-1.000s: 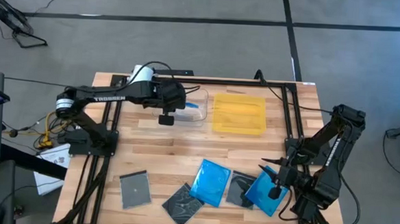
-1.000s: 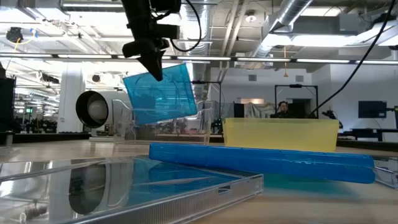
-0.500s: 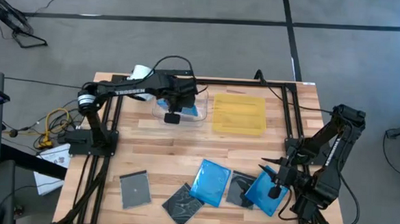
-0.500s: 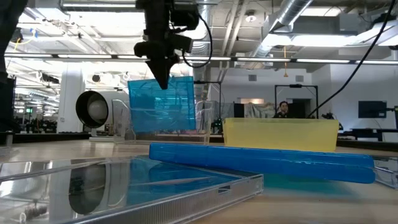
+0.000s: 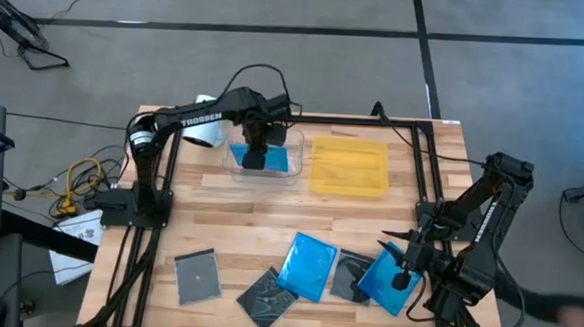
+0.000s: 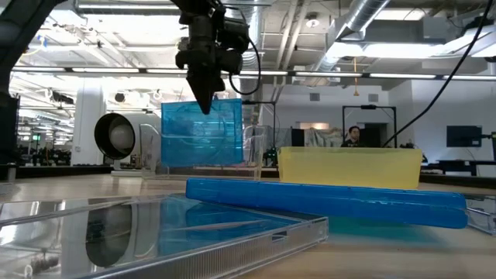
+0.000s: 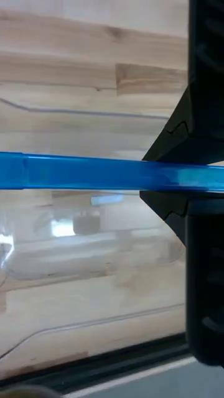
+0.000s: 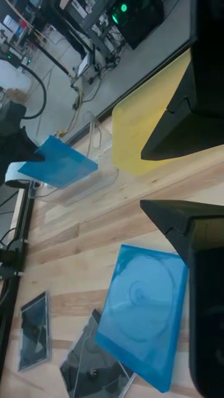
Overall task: Pick & place jewel cases by type
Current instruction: Put the left blue CD case into the transparent bin
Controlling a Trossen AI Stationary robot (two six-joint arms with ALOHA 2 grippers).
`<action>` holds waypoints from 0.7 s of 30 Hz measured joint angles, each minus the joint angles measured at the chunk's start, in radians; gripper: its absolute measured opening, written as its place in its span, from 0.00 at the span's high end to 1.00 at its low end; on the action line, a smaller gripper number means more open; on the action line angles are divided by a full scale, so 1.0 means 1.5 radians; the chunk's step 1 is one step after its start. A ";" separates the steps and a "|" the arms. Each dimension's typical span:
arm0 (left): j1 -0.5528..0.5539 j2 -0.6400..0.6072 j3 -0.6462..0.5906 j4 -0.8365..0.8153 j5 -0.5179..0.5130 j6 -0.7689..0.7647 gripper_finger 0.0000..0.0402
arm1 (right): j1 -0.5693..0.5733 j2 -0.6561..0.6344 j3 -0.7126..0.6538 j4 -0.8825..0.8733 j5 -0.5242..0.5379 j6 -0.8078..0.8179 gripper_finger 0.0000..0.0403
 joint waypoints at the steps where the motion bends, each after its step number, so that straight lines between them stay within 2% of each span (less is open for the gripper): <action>1: 0.004 0.000 0.000 0.000 0.017 0.003 0.91 | 0.000 0.000 0.000 0.000 -0.004 0.000 0.74; 7: 0.028 0.000 0.000 -0.008 0.064 0.008 0.91 | 0.000 0.000 0.000 0.000 -0.006 0.000 0.74; 21: 0.029 0.000 -0.001 0.000 0.079 0.033 0.91 | 0.000 0.000 0.000 0.000 -0.007 0.001 0.74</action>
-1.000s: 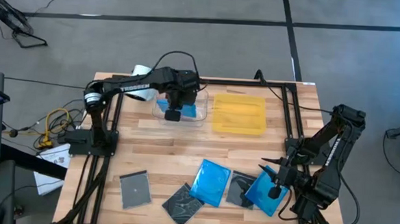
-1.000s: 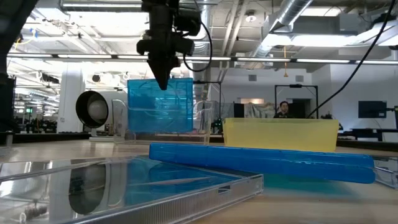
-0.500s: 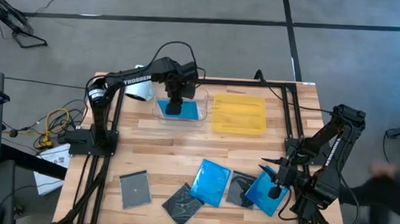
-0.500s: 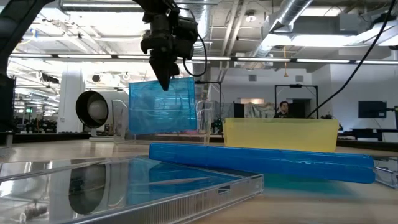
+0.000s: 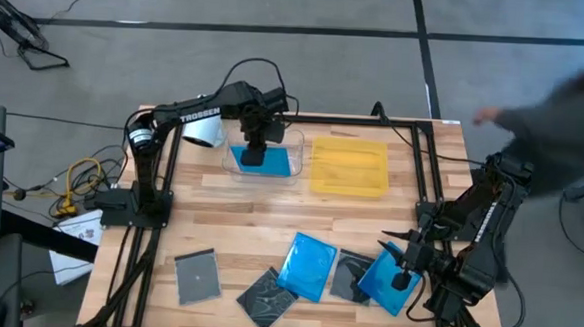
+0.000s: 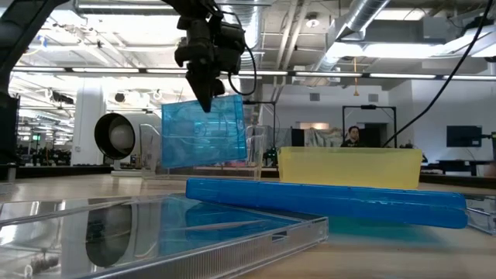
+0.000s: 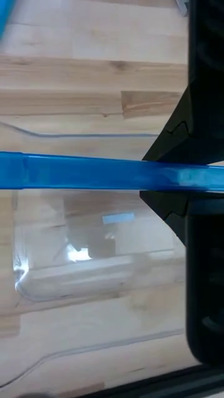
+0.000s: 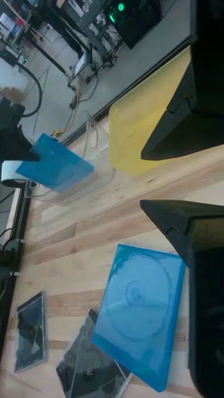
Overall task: Pick & place jewel cases by type
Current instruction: Put the left blue CD case into the transparent bin
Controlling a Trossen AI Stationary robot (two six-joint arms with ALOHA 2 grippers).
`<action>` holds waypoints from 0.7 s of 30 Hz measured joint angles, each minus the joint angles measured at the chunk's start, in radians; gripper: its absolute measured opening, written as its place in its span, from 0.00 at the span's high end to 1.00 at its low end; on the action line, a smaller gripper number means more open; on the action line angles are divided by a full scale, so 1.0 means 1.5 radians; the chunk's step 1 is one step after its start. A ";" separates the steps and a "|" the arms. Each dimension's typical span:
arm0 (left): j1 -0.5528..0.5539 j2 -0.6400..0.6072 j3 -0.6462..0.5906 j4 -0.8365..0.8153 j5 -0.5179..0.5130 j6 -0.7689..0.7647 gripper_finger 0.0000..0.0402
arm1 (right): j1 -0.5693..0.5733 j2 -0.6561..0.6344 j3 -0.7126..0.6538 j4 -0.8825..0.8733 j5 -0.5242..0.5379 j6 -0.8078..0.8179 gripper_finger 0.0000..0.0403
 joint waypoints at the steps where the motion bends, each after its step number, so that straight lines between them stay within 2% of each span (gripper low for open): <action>1: 0.000 0.000 0.000 0.001 -0.001 0.000 0.91 | 0.000 0.000 0.000 0.000 0.000 0.000 0.74; 15: -0.004 0.000 0.000 0.005 -0.014 0.009 0.91 | 0.000 0.000 0.000 0.001 -0.001 0.000 0.74; 21: -0.006 0.030 -0.002 -0.005 -0.037 0.014 0.91 | 0.000 0.000 0.000 0.002 -0.001 0.000 0.74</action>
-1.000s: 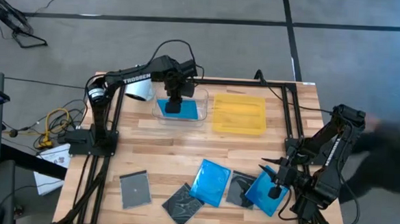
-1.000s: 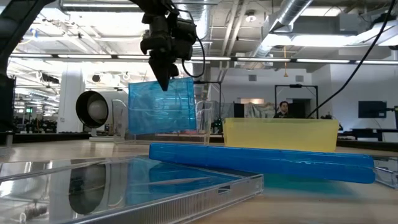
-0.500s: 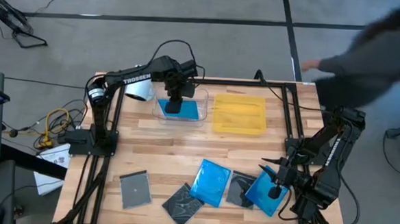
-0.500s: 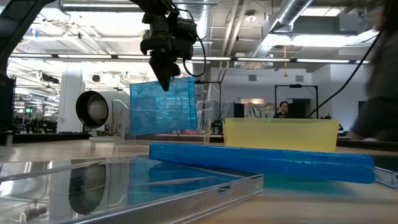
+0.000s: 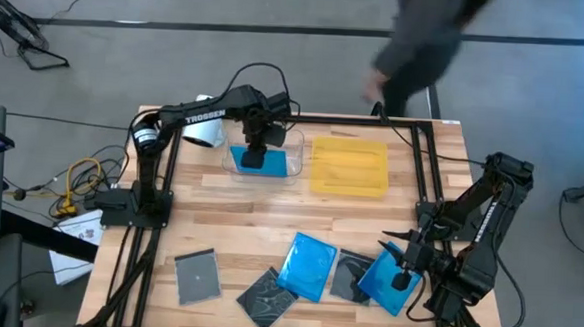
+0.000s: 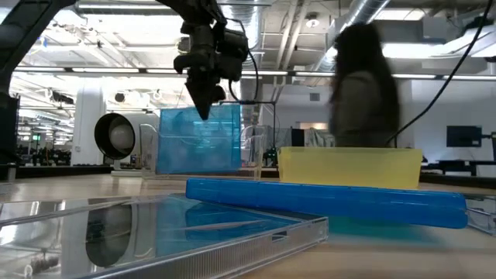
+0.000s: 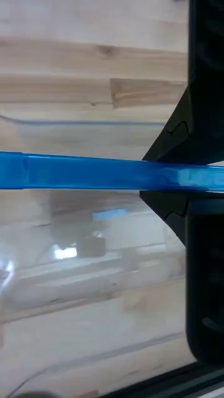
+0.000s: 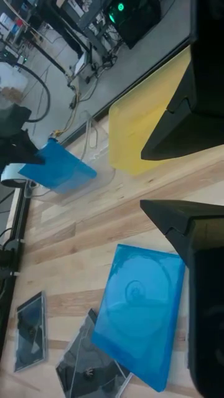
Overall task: Pick & place jewel cases by type
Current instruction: Put the left blue CD case into the transparent bin
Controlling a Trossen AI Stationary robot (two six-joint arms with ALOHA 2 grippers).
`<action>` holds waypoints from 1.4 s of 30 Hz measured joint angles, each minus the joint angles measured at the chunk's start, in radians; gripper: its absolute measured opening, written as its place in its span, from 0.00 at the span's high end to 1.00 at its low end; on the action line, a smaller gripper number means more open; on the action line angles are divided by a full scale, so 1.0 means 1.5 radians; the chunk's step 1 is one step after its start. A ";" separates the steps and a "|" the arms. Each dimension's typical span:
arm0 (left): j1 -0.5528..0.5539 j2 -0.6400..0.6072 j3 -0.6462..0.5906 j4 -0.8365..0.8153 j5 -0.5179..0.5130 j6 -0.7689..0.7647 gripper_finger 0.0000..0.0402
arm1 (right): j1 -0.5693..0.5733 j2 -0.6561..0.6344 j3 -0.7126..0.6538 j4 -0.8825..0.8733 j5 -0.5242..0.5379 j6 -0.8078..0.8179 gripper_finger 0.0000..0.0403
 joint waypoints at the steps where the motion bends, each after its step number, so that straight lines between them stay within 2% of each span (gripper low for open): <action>1: 0.000 0.004 0.000 0.001 0.000 0.000 0.91 | 0.000 0.000 0.000 0.001 0.000 0.000 0.74; 9: 0.008 0.012 0.000 0.001 0.012 0.010 0.91 | 0.000 0.000 0.000 -0.001 -0.001 0.000 0.74; 15: 0.030 0.022 0.002 -0.043 0.078 0.007 0.91 | 0.000 0.000 0.000 -0.001 -0.001 0.000 0.74; 33: 0.025 0.034 0.002 -0.001 0.028 -0.008 0.90 | 0.000 0.000 0.000 -0.002 -0.001 -0.001 0.74; 36: 0.024 0.034 0.002 0.005 -0.001 -0.011 0.86 | 0.000 0.000 0.000 -0.002 -0.001 -0.001 0.74; 42: 0.016 0.034 0.001 0.043 -0.052 -0.018 0.70 | 0.000 0.000 0.000 -0.002 -0.001 -0.001 0.74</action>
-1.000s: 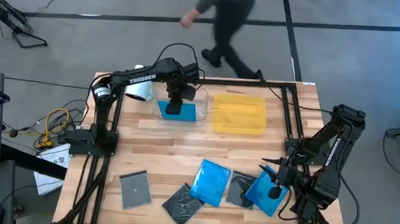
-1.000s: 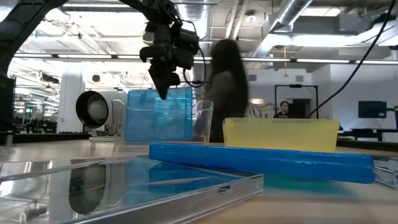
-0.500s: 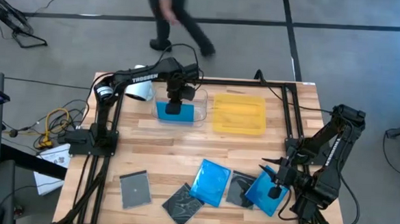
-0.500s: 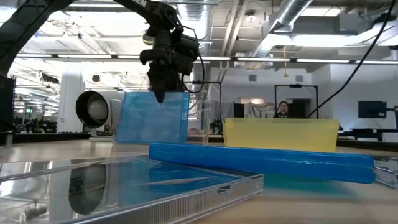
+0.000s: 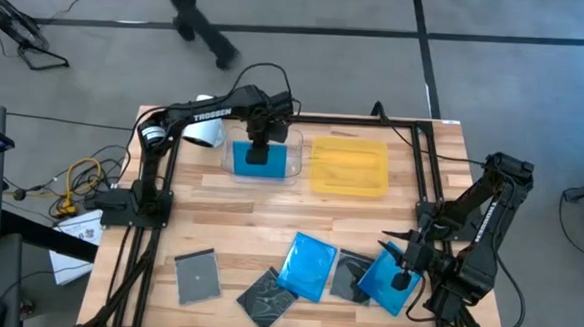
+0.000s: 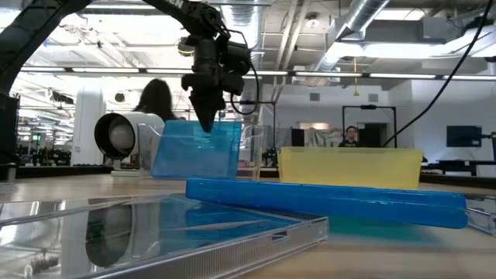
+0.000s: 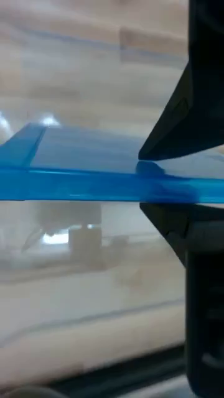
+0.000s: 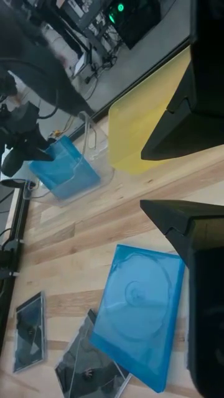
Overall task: Pick & place jewel cases by type
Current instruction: Put the left blue CD case into the transparent bin, then put the left black CD case into the yellow bin
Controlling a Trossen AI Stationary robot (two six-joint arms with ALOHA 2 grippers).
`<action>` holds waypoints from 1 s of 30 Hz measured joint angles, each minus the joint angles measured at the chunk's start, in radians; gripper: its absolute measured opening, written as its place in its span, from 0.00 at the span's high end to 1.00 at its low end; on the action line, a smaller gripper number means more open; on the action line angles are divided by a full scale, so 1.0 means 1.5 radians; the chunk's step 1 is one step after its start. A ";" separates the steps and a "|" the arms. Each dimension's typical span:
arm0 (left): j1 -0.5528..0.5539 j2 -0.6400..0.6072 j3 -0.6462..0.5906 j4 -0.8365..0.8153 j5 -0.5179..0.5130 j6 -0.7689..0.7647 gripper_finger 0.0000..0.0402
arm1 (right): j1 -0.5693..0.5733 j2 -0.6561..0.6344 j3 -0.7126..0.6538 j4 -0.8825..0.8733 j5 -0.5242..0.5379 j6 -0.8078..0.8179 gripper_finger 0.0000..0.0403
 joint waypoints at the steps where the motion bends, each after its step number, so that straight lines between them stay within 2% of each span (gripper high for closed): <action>1: -0.002 0.000 0.000 0.003 -0.006 0.000 0.68 | 0.000 0.000 0.000 0.000 0.000 0.000 0.74; 8: -0.008 0.000 0.000 0.011 -0.009 -0.012 0.61 | 0.000 0.000 0.000 0.000 0.000 0.000 0.74; 30: -0.008 0.000 0.000 0.011 -0.071 -0.042 0.60 | 0.000 0.000 0.000 0.000 0.000 0.000 0.74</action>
